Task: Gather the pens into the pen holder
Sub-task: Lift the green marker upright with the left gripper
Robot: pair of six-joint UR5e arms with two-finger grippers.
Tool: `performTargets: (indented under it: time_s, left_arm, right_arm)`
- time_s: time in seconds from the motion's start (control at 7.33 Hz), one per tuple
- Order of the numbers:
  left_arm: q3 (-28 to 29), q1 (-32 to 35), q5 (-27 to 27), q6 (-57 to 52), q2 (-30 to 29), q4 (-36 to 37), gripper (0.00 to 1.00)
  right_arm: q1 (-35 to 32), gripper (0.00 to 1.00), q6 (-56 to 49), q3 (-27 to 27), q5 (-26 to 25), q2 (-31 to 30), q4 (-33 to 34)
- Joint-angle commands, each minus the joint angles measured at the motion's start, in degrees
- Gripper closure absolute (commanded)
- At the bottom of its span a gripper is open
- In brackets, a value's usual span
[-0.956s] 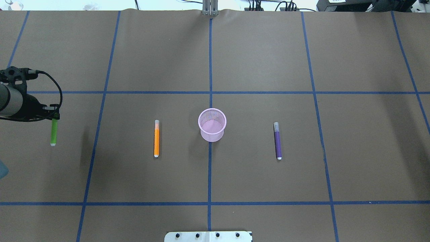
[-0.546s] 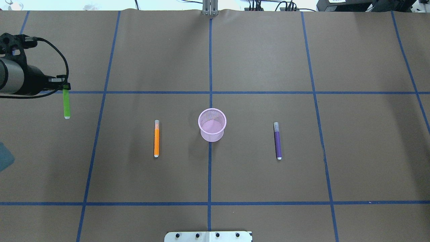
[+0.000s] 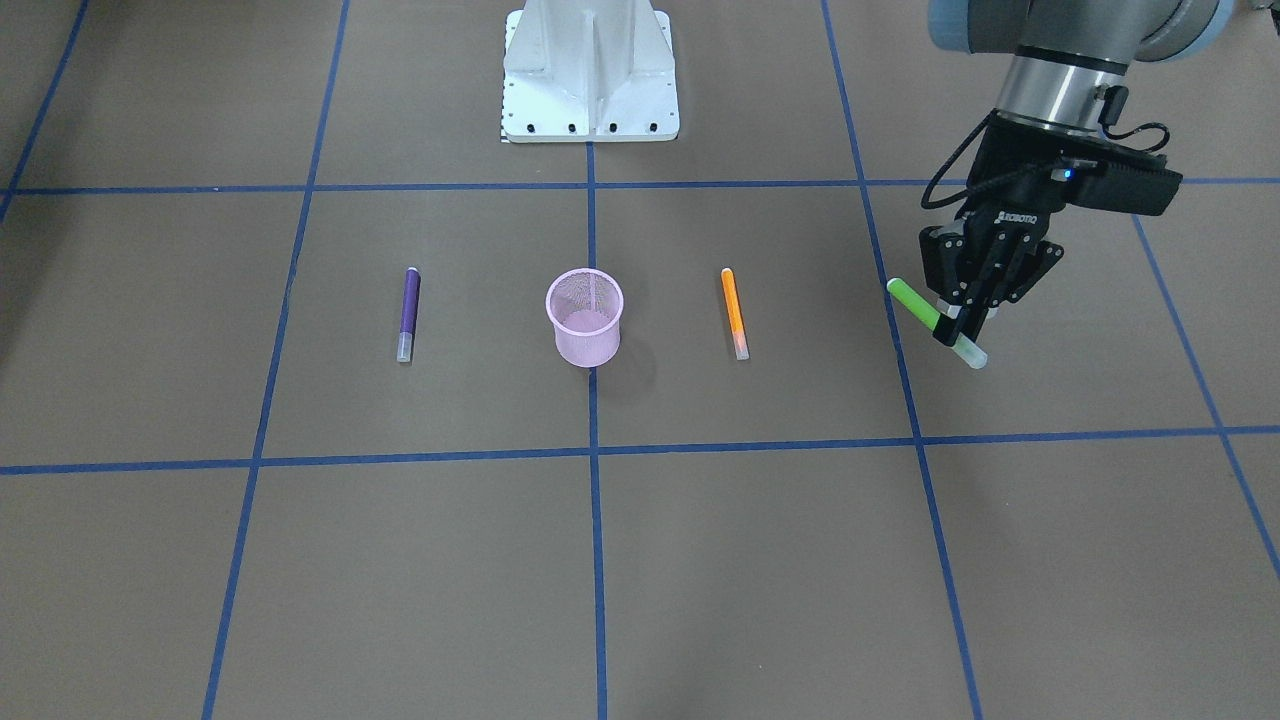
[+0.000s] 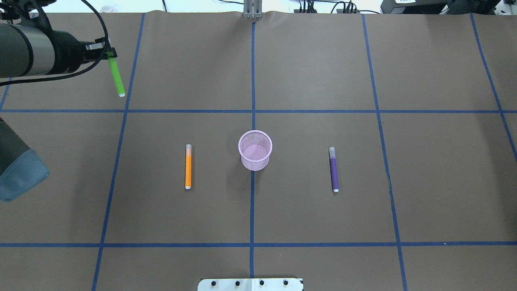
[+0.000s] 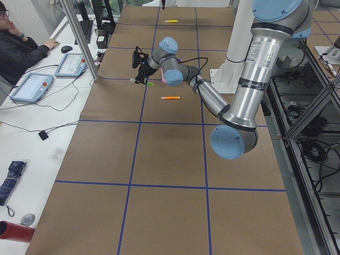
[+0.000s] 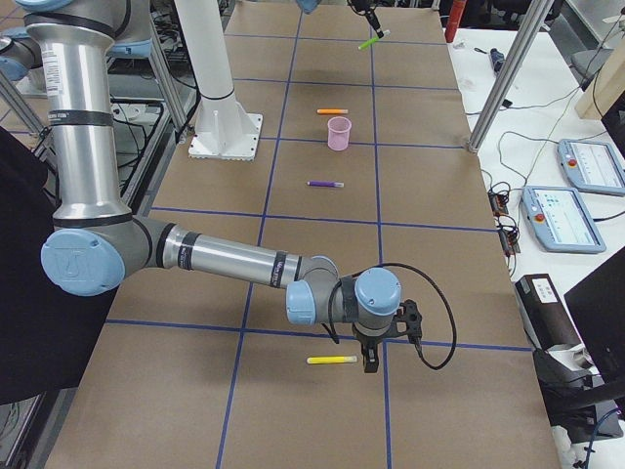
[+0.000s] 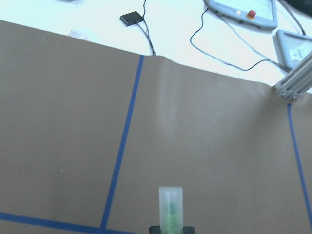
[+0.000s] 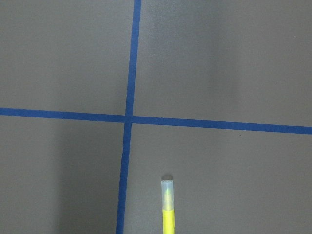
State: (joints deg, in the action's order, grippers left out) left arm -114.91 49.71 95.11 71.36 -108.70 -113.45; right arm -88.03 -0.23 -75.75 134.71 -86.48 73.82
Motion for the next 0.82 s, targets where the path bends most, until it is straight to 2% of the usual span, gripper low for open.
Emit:
performTargets:
  time_s: [0.0, 0.14, 0.41, 0.68]
  left_arm:
    - [1.26, -8.96, -13.46, 0.27, -5.72, -0.11, 1.0]
    - [3.53, -12.68, -18.33, 0.1, -8.52, -0.37, 1.0]
    - [9.24, -17.0, -22.75, 2.2, -16.16, -0.37, 1.0]
    - [11.02, -18.24, -22.95, 2.38, -17.33, -0.37, 1.0]
  right_arm:
    - [1.81, 0.0, 0.49, 2.01, 0.37, 0.26, -0.52]
    - [2.16, 0.0, 0.66, 2.1, 0.29, 0.26, -0.52]
    - [3.48, 0.01, 0.58, 3.49, 0.11, 0.7, -0.6]
    - [3.74, 0.02, 0.58, 4.38, 0.11, 0.35, -1.82]
